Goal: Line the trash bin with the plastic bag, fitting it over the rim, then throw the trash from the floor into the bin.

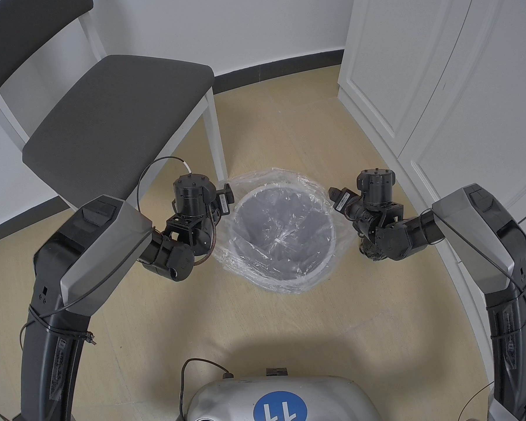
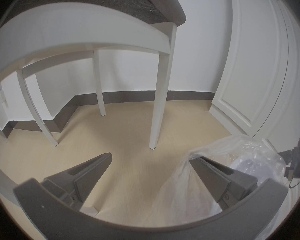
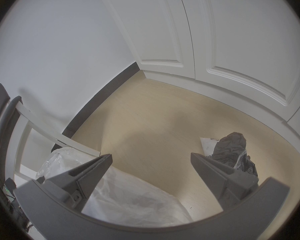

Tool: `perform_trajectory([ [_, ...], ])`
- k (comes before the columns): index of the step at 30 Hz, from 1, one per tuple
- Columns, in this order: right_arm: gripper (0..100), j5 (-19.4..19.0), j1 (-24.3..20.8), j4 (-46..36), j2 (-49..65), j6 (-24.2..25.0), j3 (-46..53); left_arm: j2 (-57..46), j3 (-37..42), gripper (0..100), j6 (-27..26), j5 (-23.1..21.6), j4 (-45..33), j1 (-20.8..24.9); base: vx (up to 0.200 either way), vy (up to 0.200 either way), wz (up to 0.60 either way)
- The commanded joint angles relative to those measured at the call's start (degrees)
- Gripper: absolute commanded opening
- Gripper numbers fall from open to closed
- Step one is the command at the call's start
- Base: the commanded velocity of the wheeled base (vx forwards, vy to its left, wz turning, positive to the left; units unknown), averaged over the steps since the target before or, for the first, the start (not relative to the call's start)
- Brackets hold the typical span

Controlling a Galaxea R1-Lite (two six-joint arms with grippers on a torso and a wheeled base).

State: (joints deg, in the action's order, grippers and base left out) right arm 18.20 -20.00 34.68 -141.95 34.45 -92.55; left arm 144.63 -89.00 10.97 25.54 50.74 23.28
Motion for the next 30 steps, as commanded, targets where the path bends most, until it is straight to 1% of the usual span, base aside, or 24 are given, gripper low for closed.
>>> perform_trajectory([
  [1,100,0.0,0.3,0.0,-1.4,-0.1,-0.3,1.6,-1.3,100,0.0,0.0,-0.5,-0.8,0.000,0.000,0.00],
  [10,100,-0.3,1.1,-0.1,-3.0,-0.5,-0.8,3.1,-1.3,100,-0.1,0.0,-0.9,-0.9,0.000,0.000,0.00],
  [14,100,-0.4,1.6,-0.1,-3.6,-0.6,-1.1,3.4,-1.0,100,0.0,0.0,-3.1,-0.9,0.000,0.000,0.00],
  [16,100,-0.4,1.6,-0.1,-3.5,-0.6,-1.1,3.6,-1.1,100,0.1,0.0,-3.0,-0.9,0.000,0.000,0.00],
  [20,100,-0.3,2.0,-0.1,0.7,-0.6,-0.3,3.2,-1.0,100,0.6,0.0,-2.8,-0.6,0.000,0.000,0.00],
  [23,100,-0.4,1.9,-0.1,5.2,-0.6,2.5,2.1,-0.5,100,1.3,0.0,-3.2,-0.5,0.000,0.000,0.00],
  [28,100,-0.7,0.8,-0.9,12.0,-0.8,7.6,1.7,0.0,100,1.3,0.0,-3.2,-0.5,0.000,0.000,0.00],
  [30,100,-1.0,-0.4,-1.0,14.6,-0.9,9.8,1.3,0.5,100,1.2,0.0,-3.2,-0.5,0.000,0.000,0.00],
])
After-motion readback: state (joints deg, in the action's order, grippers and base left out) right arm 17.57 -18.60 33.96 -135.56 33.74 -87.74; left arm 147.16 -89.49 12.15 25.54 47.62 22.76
